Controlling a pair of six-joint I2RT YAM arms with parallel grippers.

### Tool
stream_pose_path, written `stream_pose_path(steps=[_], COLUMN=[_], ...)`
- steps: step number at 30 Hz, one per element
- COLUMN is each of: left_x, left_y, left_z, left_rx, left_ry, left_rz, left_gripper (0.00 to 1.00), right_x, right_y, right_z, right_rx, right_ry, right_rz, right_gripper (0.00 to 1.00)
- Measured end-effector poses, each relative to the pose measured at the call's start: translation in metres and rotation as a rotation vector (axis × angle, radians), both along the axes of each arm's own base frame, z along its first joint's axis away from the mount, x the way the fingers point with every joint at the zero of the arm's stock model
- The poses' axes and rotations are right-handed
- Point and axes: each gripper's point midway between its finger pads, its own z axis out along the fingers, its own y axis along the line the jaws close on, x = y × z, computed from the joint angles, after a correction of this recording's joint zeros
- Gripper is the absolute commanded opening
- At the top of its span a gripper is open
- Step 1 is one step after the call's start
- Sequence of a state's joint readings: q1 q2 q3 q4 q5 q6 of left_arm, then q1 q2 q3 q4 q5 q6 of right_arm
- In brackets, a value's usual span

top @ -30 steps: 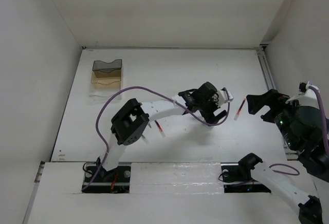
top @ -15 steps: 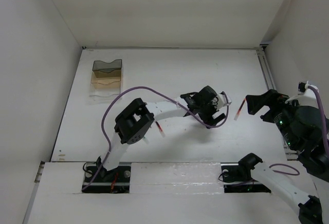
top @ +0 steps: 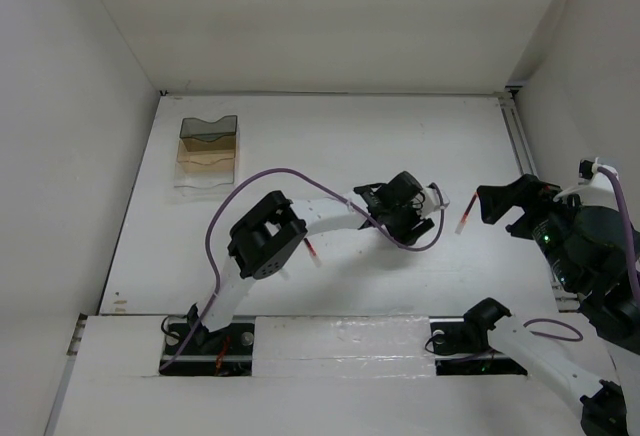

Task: Sort the stationery into containers
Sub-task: Pick up the stationery from the center of the board.

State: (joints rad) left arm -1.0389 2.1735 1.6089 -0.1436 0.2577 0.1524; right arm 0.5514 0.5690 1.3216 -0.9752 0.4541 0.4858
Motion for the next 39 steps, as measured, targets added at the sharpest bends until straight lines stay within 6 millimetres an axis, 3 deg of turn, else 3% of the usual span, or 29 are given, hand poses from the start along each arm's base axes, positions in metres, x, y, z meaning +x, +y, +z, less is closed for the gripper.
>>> stream_pose_path(steps=[3, 5, 14, 18, 24, 31, 35, 39], left_x=[0.0, 0.0, 0.004, 0.022, 0.073, 0.121, 0.154, 0.196], left_y=[0.0, 0.0, 0.002, 0.013, 0.031, 0.067, 0.107, 0.167], left_z=[0.0, 0.0, 0.001, 0.01, 0.053, 0.122, 0.153, 0.179], left_rx=[0.0, 0.001, 0.01, 0.017, -0.032, -0.095, -0.11, -0.085], left_ry=[0.0, 0.0, 0.012, 0.042, -0.023, -0.15, -0.203, -0.274], left_rz=[0.0, -0.001, 0.001, 0.032, 0.138, 0.279, 0.389, 0.56], left_gripper=[0.17, 0.0, 0.0, 0.0, 0.0, 0.0, 0.0, 0.0], right_x=[0.0, 0.0, 0.0, 0.001, 0.003, 0.013, 0.026, 0.045], right_y=[0.0, 0.0, 0.0, 0.001, 0.002, 0.007, 0.017, 0.032], right_z=[0.0, 0.0, 0.0, 0.004, 0.005, 0.01, 0.009, -0.001], right_rx=[0.0, 0.0, -0.01, -0.002, 0.002, -0.004, -0.022, -0.042], right_ry=[0.001, 0.0, -0.002, -0.015, -0.022, -0.032, -0.025, 0.002], right_rz=[0.002, 0.002, 0.004, 0.004, 0.005, 0.007, 0.017, 0.043], right_gripper=[1.0, 1.0, 1.0, 1.0, 1.0, 1.0, 1.0, 1.0])
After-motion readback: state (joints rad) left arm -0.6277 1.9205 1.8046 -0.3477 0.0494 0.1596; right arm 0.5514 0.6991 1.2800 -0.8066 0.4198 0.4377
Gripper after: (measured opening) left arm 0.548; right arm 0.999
